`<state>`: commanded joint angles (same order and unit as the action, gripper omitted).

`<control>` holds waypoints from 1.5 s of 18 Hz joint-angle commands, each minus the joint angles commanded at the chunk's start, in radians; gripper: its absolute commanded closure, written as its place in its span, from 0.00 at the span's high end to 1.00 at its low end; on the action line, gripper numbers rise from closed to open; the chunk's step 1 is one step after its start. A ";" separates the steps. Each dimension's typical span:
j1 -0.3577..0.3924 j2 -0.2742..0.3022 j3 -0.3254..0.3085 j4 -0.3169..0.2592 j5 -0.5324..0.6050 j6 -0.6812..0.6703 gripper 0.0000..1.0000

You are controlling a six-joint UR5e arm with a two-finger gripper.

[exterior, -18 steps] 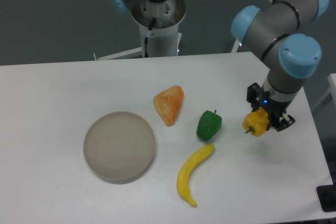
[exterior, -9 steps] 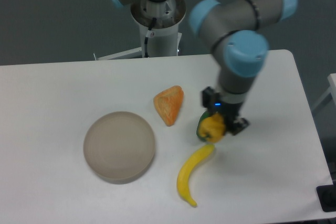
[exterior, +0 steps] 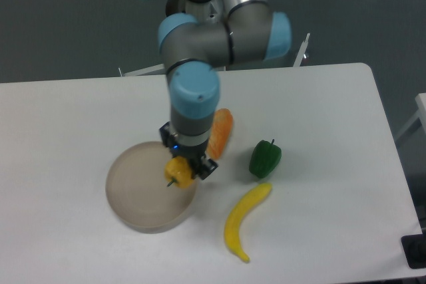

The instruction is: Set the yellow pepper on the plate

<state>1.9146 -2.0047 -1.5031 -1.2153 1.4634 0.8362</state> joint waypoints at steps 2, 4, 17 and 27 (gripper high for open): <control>-0.009 -0.009 -0.017 0.043 -0.023 -0.028 0.07; -0.009 -0.011 -0.020 0.043 -0.041 -0.032 0.08; -0.009 -0.003 -0.006 0.046 -0.031 -0.055 1.00; 0.170 0.027 0.106 0.037 0.090 0.071 1.00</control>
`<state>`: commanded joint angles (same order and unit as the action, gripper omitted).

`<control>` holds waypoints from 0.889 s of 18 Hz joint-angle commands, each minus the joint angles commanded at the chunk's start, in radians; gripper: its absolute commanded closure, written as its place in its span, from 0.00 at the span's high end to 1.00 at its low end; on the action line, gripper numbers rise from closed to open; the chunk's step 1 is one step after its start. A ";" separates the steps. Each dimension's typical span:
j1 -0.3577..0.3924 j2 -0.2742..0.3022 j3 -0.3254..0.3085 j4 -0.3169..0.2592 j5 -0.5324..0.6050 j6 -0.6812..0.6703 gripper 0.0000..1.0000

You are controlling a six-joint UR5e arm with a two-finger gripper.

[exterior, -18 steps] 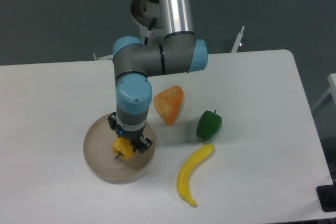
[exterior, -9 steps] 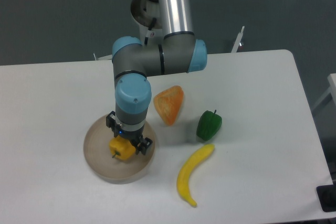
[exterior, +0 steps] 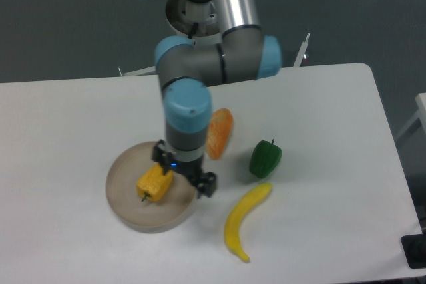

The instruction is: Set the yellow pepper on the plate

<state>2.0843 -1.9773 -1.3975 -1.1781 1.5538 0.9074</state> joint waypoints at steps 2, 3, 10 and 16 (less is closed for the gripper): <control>0.072 0.012 -0.006 -0.002 0.006 0.124 1.00; 0.104 0.027 -0.014 -0.002 0.006 0.190 1.00; 0.289 0.015 -0.034 -0.014 0.008 0.599 1.00; 0.330 -0.023 -0.055 0.002 0.008 0.645 1.00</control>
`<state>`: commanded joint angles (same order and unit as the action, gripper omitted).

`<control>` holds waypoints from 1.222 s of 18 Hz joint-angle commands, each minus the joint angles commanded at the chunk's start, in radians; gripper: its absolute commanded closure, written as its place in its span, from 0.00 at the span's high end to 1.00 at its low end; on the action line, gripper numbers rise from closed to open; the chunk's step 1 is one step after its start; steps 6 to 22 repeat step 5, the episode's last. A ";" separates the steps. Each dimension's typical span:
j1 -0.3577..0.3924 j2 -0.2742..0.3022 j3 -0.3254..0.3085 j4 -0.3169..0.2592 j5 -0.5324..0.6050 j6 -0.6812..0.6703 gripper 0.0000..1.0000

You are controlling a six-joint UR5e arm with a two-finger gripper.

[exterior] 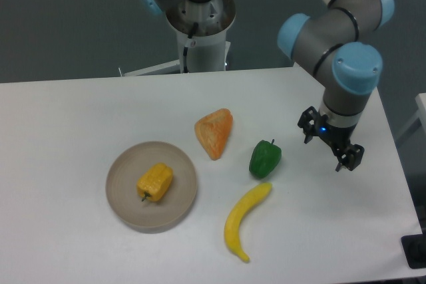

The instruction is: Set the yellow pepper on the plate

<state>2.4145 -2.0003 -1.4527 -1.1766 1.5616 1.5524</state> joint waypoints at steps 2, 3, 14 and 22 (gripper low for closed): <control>-0.003 -0.003 -0.002 0.000 0.000 -0.002 1.00; -0.003 -0.003 -0.002 0.000 0.000 -0.002 1.00; -0.003 -0.003 -0.002 0.000 0.002 -0.002 1.00; -0.003 -0.003 -0.002 0.000 0.002 -0.002 1.00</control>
